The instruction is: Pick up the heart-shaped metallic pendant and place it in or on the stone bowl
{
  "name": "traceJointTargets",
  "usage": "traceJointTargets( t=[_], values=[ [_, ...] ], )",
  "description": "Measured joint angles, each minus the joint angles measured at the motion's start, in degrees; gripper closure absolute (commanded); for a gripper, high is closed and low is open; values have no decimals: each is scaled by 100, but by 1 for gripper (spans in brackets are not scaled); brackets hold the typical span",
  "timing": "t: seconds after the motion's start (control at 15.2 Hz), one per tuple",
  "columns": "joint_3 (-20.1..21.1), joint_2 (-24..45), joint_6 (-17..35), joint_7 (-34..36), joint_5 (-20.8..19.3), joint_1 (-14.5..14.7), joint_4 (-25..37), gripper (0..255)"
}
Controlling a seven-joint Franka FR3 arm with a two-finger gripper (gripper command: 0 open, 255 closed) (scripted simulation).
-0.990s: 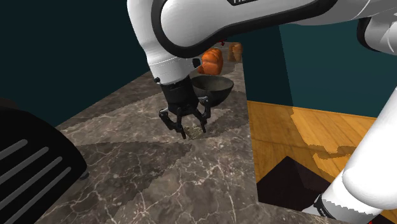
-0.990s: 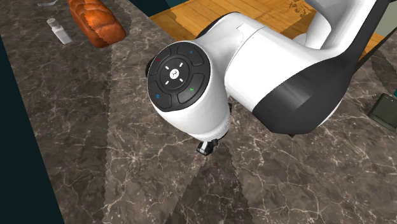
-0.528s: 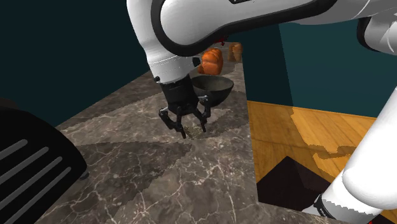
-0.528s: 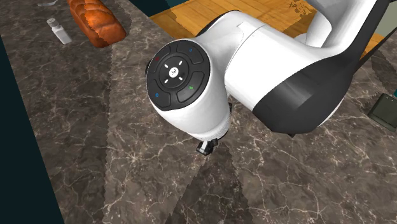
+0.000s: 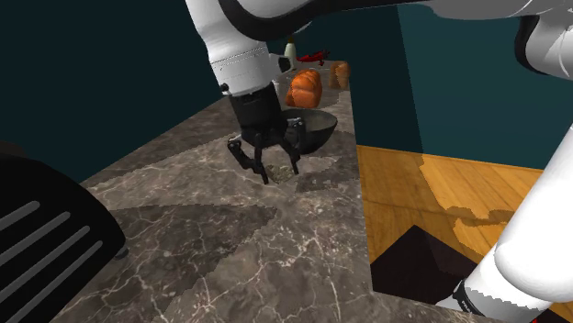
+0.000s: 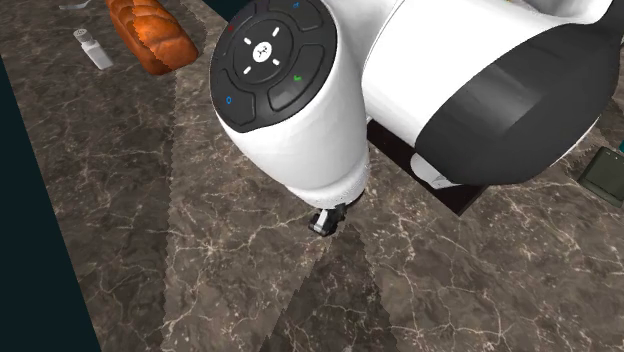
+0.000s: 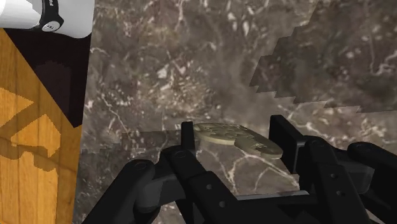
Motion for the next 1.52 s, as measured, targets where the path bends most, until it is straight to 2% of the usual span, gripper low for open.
traceJointTargets(
  t=[0.79,1.52],
  values=[
    [55,257,-1002,119,-152,135,1173,255],
    [141,809,-2067,389,-505,524,2621,255]
  ],
)
